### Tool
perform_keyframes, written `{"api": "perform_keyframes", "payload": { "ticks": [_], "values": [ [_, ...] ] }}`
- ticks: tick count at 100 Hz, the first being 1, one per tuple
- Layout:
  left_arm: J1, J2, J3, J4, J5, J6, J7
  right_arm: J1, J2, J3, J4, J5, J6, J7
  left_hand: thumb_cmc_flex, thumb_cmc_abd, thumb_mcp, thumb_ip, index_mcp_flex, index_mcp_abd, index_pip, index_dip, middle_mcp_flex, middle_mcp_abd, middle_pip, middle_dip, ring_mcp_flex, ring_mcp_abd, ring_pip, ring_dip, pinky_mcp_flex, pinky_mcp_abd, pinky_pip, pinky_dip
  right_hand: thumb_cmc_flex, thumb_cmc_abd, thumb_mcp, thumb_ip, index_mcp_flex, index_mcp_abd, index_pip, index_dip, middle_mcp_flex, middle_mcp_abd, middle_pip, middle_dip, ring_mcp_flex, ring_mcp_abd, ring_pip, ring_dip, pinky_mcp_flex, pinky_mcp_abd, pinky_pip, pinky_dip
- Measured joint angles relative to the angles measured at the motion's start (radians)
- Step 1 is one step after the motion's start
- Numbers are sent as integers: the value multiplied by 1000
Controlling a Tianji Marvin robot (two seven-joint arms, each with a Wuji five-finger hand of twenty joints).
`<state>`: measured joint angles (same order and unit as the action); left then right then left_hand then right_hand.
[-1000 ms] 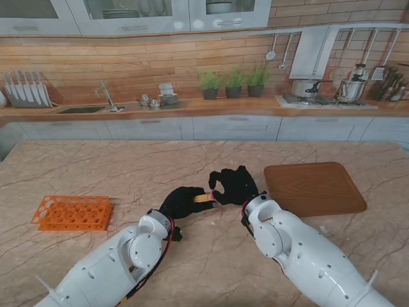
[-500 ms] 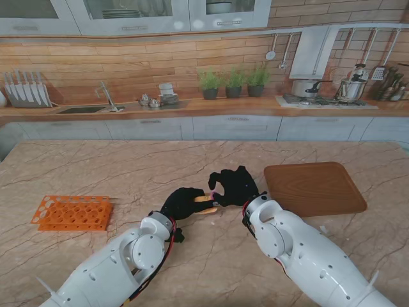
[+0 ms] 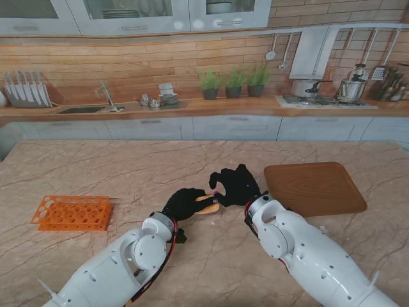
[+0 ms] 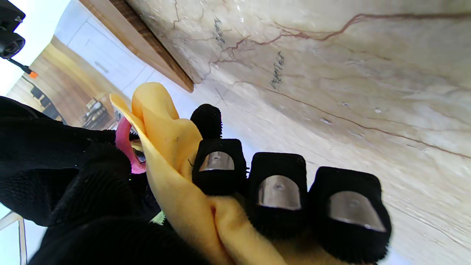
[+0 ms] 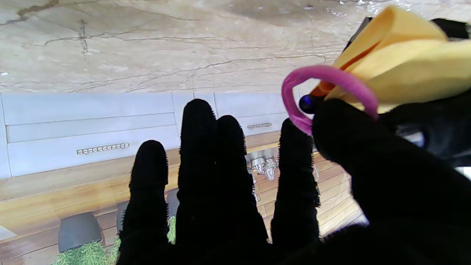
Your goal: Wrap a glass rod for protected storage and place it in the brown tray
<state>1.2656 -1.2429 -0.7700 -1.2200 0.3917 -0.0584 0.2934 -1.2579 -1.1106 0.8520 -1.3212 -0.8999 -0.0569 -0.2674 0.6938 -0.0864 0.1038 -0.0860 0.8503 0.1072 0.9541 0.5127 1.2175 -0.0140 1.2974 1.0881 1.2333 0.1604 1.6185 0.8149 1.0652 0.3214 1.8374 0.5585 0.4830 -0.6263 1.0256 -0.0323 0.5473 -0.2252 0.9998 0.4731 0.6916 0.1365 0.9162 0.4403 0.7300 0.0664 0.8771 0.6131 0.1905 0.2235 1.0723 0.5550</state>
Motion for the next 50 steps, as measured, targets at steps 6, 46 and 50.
{"api": "perform_keyframes", "payload": {
  "ticks": [6, 46, 50],
  "values": [
    [1, -1, -1, -2, -1, 0, 0, 0, 1, 3, 1, -3, -8, -2, 0, 0, 5, 0, -9, 2, 0, 0, 0, 0, 4, 0, 0, 0, 0, 0, 0, 4, 1, 0, 0, 0, -1, 0, 0, 0, -10, 12, 0, -6, 0, 0, 0, -2, 0, 0, 0, 0, -1, 0],
    [-1, -4, -2, -2, -6, -14, 5, -9, 6, 22, 1, -10, -39, -2, 57, -194, 391, -24, -133, 56, -23, -106, 0, -13, 35, -20, 0, -4, -1, -13, -1, 5, 2, -13, -8, -1, -68, 2, 12, -22, -22, 33, 0, -13, -11, 0, 0, -12, 0, 1, 0, 0, -13, 0],
    [-1, -4, -2, -2, -6, -16, 6, -11, 6, 24, -1, -9, -41, -1, 59, -216, 430, -23, -133, 55, -12, -113, 0, -24, 47, -25, 0, -5, -1, -13, -1, 4, 2, -13, -10, -1, -71, 2, 24, -30, -20, 21, 0, -15, -11, 0, 0, -12, 0, 1, 0, 0, -14, 0]
  ]
}}
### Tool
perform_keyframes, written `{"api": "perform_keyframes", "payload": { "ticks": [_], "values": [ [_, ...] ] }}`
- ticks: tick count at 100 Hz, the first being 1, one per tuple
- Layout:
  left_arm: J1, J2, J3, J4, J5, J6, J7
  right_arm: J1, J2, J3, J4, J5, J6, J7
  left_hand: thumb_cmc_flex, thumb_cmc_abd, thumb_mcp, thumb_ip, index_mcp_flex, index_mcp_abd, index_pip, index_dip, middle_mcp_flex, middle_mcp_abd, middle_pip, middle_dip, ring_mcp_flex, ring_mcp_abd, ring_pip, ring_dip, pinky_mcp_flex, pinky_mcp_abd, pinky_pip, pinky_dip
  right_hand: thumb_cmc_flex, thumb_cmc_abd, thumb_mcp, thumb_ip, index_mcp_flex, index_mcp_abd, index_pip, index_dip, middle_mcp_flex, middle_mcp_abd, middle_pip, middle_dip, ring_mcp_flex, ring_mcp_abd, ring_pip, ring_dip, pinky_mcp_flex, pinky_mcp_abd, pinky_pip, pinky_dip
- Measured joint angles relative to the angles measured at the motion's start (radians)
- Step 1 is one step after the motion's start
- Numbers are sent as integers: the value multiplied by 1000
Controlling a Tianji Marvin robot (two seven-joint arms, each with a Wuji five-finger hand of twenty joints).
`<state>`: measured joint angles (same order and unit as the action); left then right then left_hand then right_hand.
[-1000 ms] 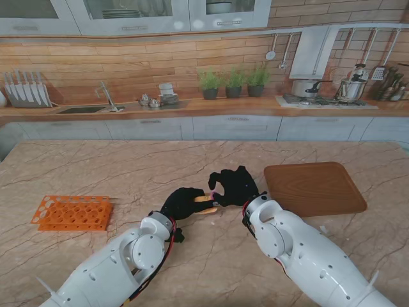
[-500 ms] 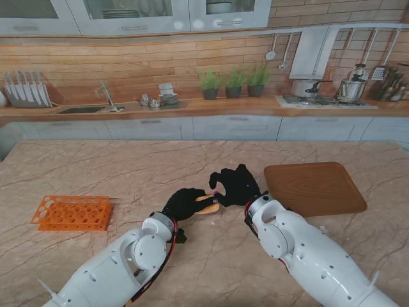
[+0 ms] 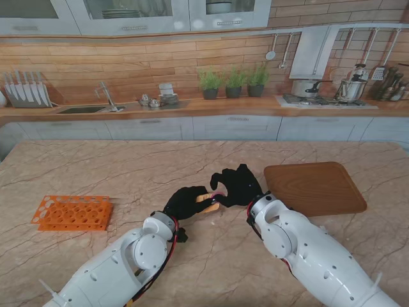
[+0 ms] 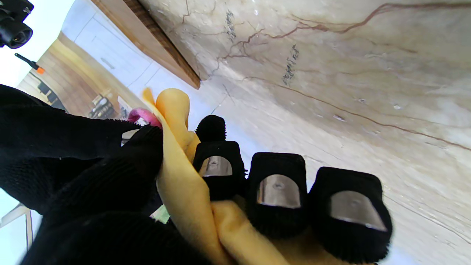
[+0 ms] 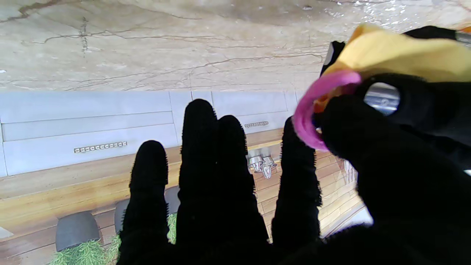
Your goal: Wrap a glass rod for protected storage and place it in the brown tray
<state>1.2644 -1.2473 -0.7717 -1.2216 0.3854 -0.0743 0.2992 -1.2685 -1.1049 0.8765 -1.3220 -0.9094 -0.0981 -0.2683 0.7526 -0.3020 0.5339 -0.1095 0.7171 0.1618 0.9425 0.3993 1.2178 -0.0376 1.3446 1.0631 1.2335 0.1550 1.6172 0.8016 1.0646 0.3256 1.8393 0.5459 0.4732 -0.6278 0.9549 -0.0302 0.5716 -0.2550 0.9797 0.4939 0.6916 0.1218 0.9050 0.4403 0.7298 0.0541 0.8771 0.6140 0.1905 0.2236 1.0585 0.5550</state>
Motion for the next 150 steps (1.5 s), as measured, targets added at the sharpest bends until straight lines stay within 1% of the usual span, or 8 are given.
{"api": "perform_keyframes", "payload": {
  "ticks": [24, 37, 63, 90, 102, 131, 138, 150],
  "values": [
    [-1, 0, -1, -1, 0, -3, -3, -4, 0, 13, -2, 17, -19, 12, 0, -21, 63, 0, 1, -1, 64, -3, 25, -4, 15, -3, 3, -1, 0, -9, 0, -1, 0, 0, 1, 0, 8, -20, 14, -62, 58, -57, 13, -8, -2, 0, 0, -1, 0, 2, 0, 0, -7, 0],
    [-2, 0, -1, -1, 0, -5, -6, -9, -3, 25, -3, 37, -25, 19, -8, -21, 73, 0, 2, -1, 75, -3, 38, -5, 16, -3, 11, -3, 4, -11, 0, -2, 1, 0, 1, 3, 2, -68, 43, -64, 71, -84, 29, -8, -11, 0, 0, -1, 0, 3, 0, 0, -9, 0],
    [-6, 0, -1, 1, -5, -24, -5, -23, -4, 49, -13, 45, -23, 35, -20, -20, 77, 8, 29, -1, 76, -9, 47, -17, 25, -3, 12, -18, 25, -21, 0, -19, 1, 12, 17, 31, -19, -81, 65, -59, 72, -113, 43, -8, -17, 0, 0, 1, 0, 11, 0, 0, -11, 0],
    [-11, 0, 0, 2, -1, -38, -11, -31, -13, 73, -12, 175, -27, 92, -20, -2, 80, 8, 29, -24, 76, -9, 47, -17, 37, -3, 12, -19, 13, -40, 0, -16, 1, 9, 63, 76, -53, -105, 153, -11, 67, -149, 130, -9, -53, -5, 13, 21, 0, 16, 0, 2, -33, 12],
    [-12, 2, 0, 2, 1, -37, -20, -34, -14, 81, -12, 170, -37, 100, 13, 14, -1, 9, 1, -27, 77, -2, 7, -18, -4, 5, -47, 27, -112, -27, -103, 49, -13, -9, 87, 88, -74, -158, 166, -10, 56, -136, 176, -26, -68, -6, 16, 22, 0, 17, 0, 3, -40, 23],
    [-14, 20, 1, -15, 15, -33, -79, -41, -9, 85, -19, 169, -48, 120, 248, 92, -316, 10, -64, -25, 93, 92, -93, 33, -271, -119, -343, 168, -504, -32, -501, 118, -357, 161, 105, 88, -97, -159, 175, -10, 45, -97, 199, -39, -88, -7, 16, 22, -9, 23, 0, 3, -51, 33],
    [-14, 22, 1, -18, 15, -28, -81, -42, -9, 85, -19, 171, -48, 118, 318, 114, -419, 10, -64, -24, 94, 101, -102, 58, -333, -226, -349, 189, -539, -74, -494, 135, -380, 160, 105, 88, -97, -160, 176, -10, 45, -96, 199, -39, -89, -7, 16, 22, -9, 23, 0, 3, -51, 33],
    [-13, 26, -1, -35, 13, -2, -100, -43, -10, 85, -19, 173, -52, 115, 385, 145, -535, 10, -64, -24, 94, 104, -112, 79, -379, -313, -241, 204, -491, -98, -347, 155, -341, 144, 105, 88, -97, -160, 186, -10, 45, -96, 199, -39, -89, -7, 16, 22, -9, 24, 0, 3, -51, 34]
  ]
}}
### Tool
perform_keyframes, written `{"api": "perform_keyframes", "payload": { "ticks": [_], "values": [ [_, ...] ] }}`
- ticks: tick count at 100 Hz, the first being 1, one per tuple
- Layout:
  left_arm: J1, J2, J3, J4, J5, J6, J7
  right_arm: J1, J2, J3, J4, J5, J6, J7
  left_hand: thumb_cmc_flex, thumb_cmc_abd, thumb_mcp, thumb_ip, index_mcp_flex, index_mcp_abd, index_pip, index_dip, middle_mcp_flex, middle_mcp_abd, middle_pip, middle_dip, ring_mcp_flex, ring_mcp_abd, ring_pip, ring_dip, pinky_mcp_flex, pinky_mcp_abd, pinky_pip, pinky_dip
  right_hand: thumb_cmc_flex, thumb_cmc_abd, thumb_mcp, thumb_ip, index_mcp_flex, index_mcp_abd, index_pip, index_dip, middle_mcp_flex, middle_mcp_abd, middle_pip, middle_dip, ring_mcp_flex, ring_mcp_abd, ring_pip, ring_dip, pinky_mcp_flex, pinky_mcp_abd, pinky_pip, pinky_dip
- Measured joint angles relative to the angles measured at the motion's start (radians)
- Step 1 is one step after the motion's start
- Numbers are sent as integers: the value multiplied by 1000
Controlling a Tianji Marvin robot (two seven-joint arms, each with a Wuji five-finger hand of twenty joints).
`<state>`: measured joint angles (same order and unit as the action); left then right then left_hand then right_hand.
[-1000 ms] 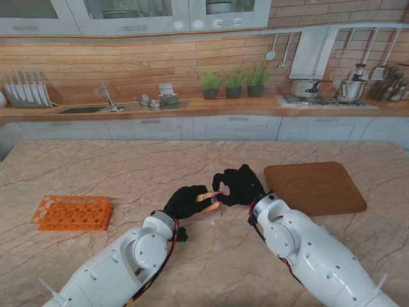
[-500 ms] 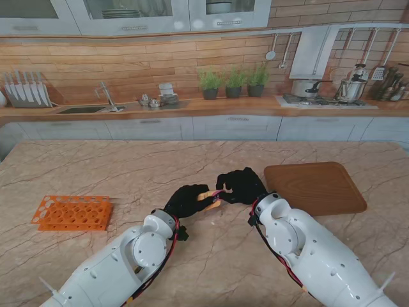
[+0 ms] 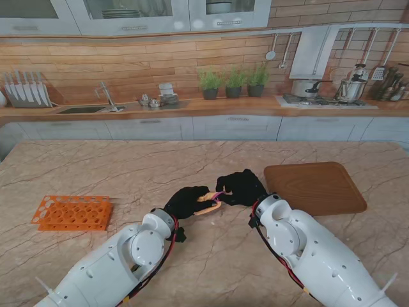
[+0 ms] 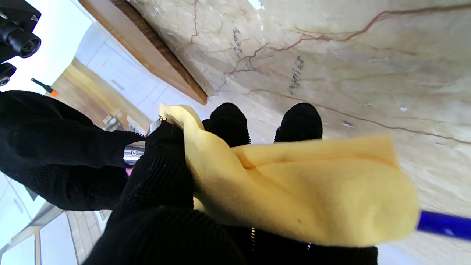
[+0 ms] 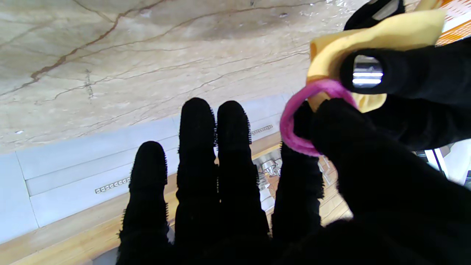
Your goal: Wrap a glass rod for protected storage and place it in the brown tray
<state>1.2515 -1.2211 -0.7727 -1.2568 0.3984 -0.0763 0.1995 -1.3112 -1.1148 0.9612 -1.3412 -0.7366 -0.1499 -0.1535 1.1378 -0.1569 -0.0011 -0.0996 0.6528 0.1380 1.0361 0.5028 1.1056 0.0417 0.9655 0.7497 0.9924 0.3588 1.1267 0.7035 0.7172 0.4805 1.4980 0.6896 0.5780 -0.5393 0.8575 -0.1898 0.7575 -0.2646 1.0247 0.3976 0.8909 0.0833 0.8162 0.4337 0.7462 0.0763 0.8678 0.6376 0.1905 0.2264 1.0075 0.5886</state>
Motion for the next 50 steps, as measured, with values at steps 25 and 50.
{"api": "perform_keyframes", "payload": {
  "ticks": [25, 50],
  "values": [
    [2, 7, 1, -30, -15, 60, -41, -3, 0, 0, 0, -2, -12, -5, 11, 23, -29, 1, -23, -27, 0, 25, 16, -1, 165, 149, 173, -180, 378, 159, 277, -162, 315, -121, 0, 0, 0, 0, 0, 0, -1, 0, 10, 0, 0, 0, 0, 0, 0, 0, 0, 0, -2, 1],
    [5, 4, 1, -32, -17, 87, -20, -6, 0, 0, -1, -2, -19, -2, -365, -190, 490, -8, 16, -22, 23, -43, 115, -136, 288, 303, 241, -326, 515, 183, 352, -315, 327, -8, 0, 0, 0, 0, 0, 0, -2, 0, 10, 0, 0, 0, 0, 0, 0, 0, 0, 0, -7, 12]
  ]
}}
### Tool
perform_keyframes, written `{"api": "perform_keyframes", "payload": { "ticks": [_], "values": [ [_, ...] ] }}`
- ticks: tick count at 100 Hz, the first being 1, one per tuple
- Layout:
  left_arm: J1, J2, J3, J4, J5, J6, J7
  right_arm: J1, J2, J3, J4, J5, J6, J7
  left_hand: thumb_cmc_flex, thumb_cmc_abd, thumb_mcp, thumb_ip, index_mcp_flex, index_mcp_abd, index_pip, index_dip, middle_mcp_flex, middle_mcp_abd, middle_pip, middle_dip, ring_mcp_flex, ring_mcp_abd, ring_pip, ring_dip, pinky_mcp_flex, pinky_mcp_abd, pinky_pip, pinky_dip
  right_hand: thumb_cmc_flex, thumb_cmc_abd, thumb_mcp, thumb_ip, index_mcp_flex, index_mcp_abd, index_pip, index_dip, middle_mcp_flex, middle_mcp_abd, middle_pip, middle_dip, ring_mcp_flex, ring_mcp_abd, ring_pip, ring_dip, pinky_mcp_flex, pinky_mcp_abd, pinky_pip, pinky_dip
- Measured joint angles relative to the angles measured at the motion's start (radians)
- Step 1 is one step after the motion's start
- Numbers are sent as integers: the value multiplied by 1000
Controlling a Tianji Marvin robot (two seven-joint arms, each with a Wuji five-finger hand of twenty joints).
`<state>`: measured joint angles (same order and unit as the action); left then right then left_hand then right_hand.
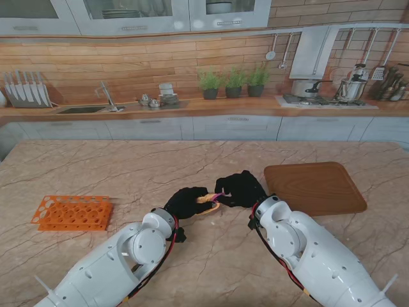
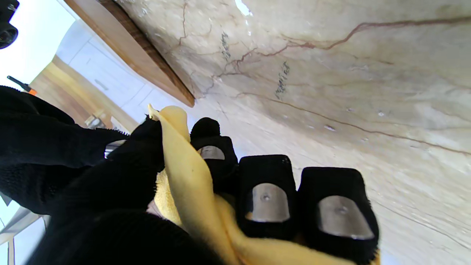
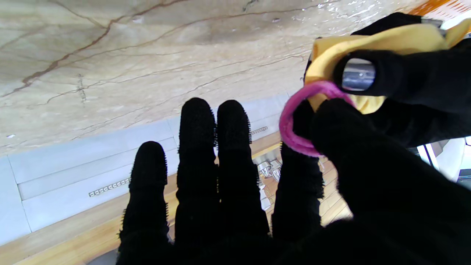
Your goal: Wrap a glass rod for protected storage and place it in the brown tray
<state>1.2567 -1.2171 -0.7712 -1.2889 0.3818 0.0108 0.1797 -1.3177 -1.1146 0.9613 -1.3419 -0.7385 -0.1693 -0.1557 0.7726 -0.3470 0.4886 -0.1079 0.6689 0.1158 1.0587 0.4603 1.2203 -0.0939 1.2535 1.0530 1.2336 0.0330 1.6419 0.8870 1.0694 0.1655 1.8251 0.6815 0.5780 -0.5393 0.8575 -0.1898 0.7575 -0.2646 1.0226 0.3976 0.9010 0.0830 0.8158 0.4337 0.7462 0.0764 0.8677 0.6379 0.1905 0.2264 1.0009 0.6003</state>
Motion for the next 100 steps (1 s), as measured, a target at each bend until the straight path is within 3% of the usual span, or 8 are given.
{"api": "perform_keyframes", "payload": {
  "ticks": [10, 20, 53, 58, 65, 72, 82, 100],
  "values": [
    [-4, -1, 6, 18, 39, -28, 21, 0, 0, 0, -1, -3, -2, 0, -185, -37, 40, 0, 20, 19, -52, 79, 10, -22, 14, 19, 0, -18, 7, -3, 2, -17, 1, 1, 0, 0, 0, 0, 0, 0, 0, 0, 0, 0, 0, 0, 0, 0, 0, 0, 0, 0, -1, 0],
    [-7, -1, 10, 25, 56, -34, 25, 0, 1, 0, -1, -5, -3, -1, -265, -69, 0, 0, 21, 24, -92, 90, 23, -34, 25, 24, 2, -28, 12, -10, 5, -24, 1, 1, 0, 0, 0, 0, 0, 0, 0, 0, 0, 0, 0, 0, 0, 0, 0, 0, 0, 0, -4, 0],
    [-9, 0, 14, 32, 66, -51, 36, 0, 1, -1, -3, -10, -5, -3, -289, -68, -105, 0, -26, 20, -241, 25, 43, -48, 54, 24, 10, -29, 16, -25, 6, -24, 5, -1, 0, 0, 1, 0, 0, 0, 0, 0, 0, 0, 0, 0, 0, 0, 0, 0, 0, 0, -4, 1],
    [-9, 0, 14, 32, 67, -51, 33, 0, 1, -2, -3, -10, -5, -4, -286, -61, -168, 0, -26, 16, -241, 23, 46, -51, 58, 23, 11, -29, 23, -39, 6, -24, 5, -1, 0, 0, 1, 0, 0, 0, 0, 0, 0, 0, 0, 0, 0, 0, 0, 0, 0, 0, -4, 2],
    [-9, 1, 14, 31, 67, -48, 33, 0, 1, -3, -3, -12, -7, -5, -162, 80, -391, 13, -25, 9, -243, 14, 57, -58, 76, 19, 11, -30, 31, -51, 6, -24, 6, -1, 0, 0, 2, 0, 0, 0, 0, 0, 10, 0, 0, 0, 0, 0, 0, 0, 0, 0, -4, 2],
    [-8, 1, 14, 29, 64, -42, 34, 0, 3, -4, -3, -19, -15, -5, -88, 187, -477, 22, -25, 10, -253, 13, 58, -58, 89, 16, 11, -30, 40, -59, 6, -19, 7, -1, 0, 0, 11, 0, 0, 0, 0, 0, 10, 0, 0, 0, 0, 0, 0, 0, 0, 0, -4, 2],
    [-1, 0, 12, 21, 30, -31, 31, 2, 5, -5, -3, -26, -23, -2, -28, 233, -488, 16, -24, 20, -253, 13, 58, -58, 92, 10, 11, -30, 43, -61, 6, -14, 7, -3, 10, 15, 27, 1, 0, 20, -9, 0, 10, -1, 0, 0, 0, 0, 0, 0, 0, 0, -4, 2],
    [8, -3, 8, 11, 20, -29, 24, 4, 7, -4, -3, -24, -23, 7, -31, 234, -355, 15, -24, 20, -242, 0, 58, -58, 105, -1, 11, -25, 52, -73, 6, -1, 8, -22, 21, 13, 34, 16, 0, 33, -10, 1, 10, -1, 0, 0, 0, 0, 0, 0, 0, 0, -5, 2]
  ]
}}
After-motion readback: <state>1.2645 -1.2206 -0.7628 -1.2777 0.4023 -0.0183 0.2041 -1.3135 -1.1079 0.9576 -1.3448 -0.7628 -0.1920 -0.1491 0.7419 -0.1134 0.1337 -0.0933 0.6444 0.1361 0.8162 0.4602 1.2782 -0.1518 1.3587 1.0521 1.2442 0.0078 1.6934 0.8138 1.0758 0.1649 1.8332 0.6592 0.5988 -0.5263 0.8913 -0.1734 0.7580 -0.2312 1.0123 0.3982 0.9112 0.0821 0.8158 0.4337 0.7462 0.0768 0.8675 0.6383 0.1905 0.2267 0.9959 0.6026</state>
